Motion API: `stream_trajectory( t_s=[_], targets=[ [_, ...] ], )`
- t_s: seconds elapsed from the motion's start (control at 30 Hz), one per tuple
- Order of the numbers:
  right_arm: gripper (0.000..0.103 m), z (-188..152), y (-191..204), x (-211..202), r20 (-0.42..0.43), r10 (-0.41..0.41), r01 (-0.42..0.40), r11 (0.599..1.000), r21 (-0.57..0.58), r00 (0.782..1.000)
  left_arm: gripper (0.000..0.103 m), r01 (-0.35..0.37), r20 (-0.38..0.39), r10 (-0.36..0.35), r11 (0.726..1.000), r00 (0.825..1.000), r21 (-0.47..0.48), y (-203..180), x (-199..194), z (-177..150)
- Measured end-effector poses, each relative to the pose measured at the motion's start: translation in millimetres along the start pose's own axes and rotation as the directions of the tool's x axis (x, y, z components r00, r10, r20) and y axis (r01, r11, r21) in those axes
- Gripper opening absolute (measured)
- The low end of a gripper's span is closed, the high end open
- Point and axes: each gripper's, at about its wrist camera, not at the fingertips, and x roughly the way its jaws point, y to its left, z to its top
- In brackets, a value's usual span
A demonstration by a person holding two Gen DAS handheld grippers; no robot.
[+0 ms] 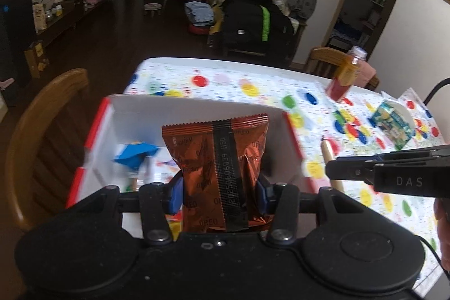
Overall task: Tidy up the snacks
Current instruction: 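Carry the foil bag and candy stick over the red box with both tools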
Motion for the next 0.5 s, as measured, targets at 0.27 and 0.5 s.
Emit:
stream_trajectory(
  t_s=[0.27, 0.5],
  targets=[
    [0.011, -4.8, 26.1, 42.1, -0.061, -0.032, 0.03, 0.999, -0.026, 0.998, 0.047, -0.077, -0.085, 0.076, 0.997, 0.993, -0.004, 49.6, 24.7, -5.9],
    [0.011, -11.5, 31.7, 68.1, -0.108, -0.065, 0.061, 0.997, -0.046, 0.992, 0.047, -0.111, -0.108, 0.116, 0.992, 0.987, 0.054, 60.9, 45.9, -11.2]
  ],
)
